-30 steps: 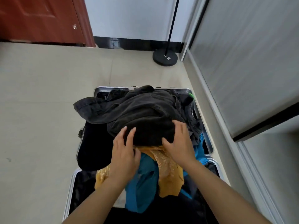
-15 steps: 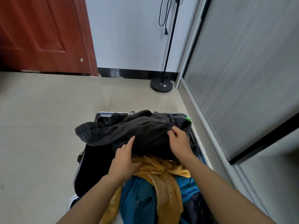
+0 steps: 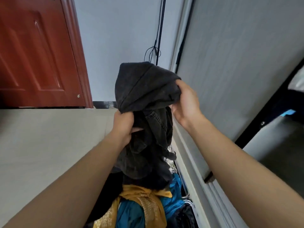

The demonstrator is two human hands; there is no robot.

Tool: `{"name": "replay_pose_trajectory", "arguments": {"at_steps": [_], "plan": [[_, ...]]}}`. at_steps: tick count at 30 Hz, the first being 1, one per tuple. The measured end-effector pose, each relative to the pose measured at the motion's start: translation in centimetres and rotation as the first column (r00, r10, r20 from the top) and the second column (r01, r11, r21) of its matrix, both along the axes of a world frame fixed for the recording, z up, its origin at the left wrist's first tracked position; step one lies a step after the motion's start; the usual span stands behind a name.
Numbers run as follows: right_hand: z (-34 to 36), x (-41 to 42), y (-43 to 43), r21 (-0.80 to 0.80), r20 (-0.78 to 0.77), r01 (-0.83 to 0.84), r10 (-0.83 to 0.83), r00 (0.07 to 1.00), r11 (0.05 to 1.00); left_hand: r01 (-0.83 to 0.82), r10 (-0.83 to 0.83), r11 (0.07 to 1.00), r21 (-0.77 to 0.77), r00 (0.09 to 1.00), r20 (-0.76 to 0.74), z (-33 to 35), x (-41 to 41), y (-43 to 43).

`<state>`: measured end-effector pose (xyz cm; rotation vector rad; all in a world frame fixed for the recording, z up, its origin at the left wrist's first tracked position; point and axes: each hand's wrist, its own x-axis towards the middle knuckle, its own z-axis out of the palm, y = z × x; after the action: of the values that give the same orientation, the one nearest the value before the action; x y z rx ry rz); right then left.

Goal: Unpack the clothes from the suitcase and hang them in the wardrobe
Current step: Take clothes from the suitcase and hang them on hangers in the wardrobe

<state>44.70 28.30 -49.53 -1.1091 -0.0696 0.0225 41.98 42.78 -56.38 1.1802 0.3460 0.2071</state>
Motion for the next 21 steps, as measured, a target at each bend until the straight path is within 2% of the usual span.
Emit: {"name": "replay_pose_trajectory", "arguments": {"at_steps": [2, 4, 5, 6, 7, 8, 10, 12, 17, 21], "plan": [[4.1, -0.3, -1.5, -0.045, 0.01, 0.009, -0.009, 1.0, 0.999, 0.003, -0.002, 0.998, -0.055, 1.0, 0.008, 6.1, -0.2, -0.1], [7.8, -1.0, -2.7, -0.209, -0.022, 0.007, -0.012, 1.0, 0.978, -0.017, 0.018, 0.996, -0.083, 1.0, 0.005, 12.2, -0.4, 0.0], [10.2, -1.6, -3.5, -0.372, -0.041, -0.002, -0.015, 0.999, 0.928, -0.016, 0.017, 0.996, -0.088, 1.0, 0.003, 15.8, -0.4, 0.0], [12.4, -2.0, -4.2, -0.552, -0.072, -0.028, -0.015, 0.997, 0.833, -0.009, 0.01, 0.995, -0.097, 1.0, 0.006, 19.0, -0.6, 0.2], [14.2, -2.6, -4.7, -0.682, -0.11, -0.085, 0.012, 0.994, 0.726, 0.002, -0.002, 0.994, -0.106, 1.0, 0.004, 21.8, -0.7, 0.5], [16.3, -3.2, -5.2, -0.74, -0.148, -0.158, 0.07, 0.986, 0.653, 0.019, -0.019, 0.994, -0.11, 1.0, 0.001, 24.9, -0.9, 0.8], [20.7, -4.2, -5.6, -0.732, -0.197, -0.265, 0.178, 0.964, 0.628, 0.064, -0.064, 0.991, -0.117, 0.998, 0.009, 31.0, -1.3, 1.2], [26.0, -5.1, -5.3, -0.725, -0.168, -0.254, 0.193, 0.967, 0.64, 0.137, -0.133, 0.986, -0.09, 0.99, 0.046, 37.6, -2.0, 1.1], [40.0, -8.2, -4.0, -0.679, -0.081, -0.07, 0.02, 0.997, 0.73, 0.21, -0.204, 0.977, -0.024, 0.967, 0.152, 51.2, -3.9, 1.1], [49.3, -10.2, -3.0, -0.487, 0.033, 0.061, -0.051, 0.998, 0.871, 0.264, -0.261, 0.965, 0.006, 0.95, 0.172, 56.4, -4.9, 2.1]]}}
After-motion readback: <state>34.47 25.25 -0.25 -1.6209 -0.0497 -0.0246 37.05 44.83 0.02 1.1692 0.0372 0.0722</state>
